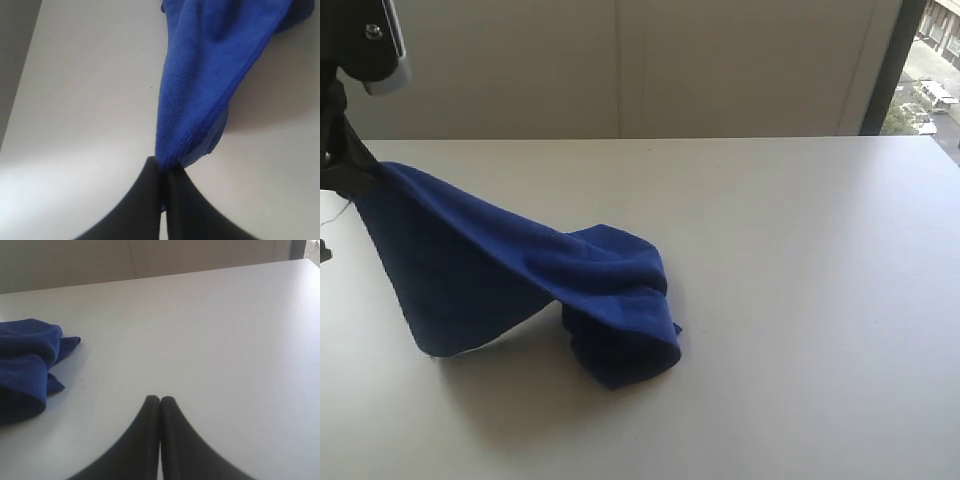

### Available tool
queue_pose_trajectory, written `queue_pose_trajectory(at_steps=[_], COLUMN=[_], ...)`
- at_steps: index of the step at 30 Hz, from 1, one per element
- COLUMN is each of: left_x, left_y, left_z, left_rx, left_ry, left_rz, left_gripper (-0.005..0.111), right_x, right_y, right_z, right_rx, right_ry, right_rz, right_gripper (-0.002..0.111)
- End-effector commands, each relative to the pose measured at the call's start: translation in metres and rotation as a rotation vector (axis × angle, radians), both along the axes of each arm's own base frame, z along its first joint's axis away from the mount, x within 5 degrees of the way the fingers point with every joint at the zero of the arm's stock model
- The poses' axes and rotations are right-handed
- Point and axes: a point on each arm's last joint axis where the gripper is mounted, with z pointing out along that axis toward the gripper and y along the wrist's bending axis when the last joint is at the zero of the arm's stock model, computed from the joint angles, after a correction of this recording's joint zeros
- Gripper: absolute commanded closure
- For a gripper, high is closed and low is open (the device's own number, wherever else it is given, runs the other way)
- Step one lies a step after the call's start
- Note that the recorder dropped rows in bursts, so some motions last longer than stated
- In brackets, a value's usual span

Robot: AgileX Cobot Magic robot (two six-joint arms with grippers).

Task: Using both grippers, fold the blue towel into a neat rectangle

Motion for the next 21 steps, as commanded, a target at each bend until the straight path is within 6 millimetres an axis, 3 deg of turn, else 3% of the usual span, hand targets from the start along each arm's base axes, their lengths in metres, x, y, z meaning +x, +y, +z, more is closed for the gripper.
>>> queue_pose_trajectory(at_steps=[1, 15, 21], left_x=[-0.006, -0.006, -0.006], left_y=[-0.002, -0.002, -0.002], left_z=[0.0, 0.0, 0.0], left_rx=[-0.037, -0.041, -0.043], left_ry=[0.041, 0.043, 0.04], left_rz=[0.003, 0.002, 0.002], left_gripper=[0.107, 0.107, 0.107], right_x=[0.0, 0.0, 0.003], right_y=[0.0, 0.0, 0.0], right_z=[0.0, 0.001, 0.022], right_rx=[-0.016, 0.003, 0.002], right_ry=[-0.004, -0.023, -0.247], right_rz=[0.006, 0.004, -0.002], right_gripper=[0.108, 0.108, 0.108])
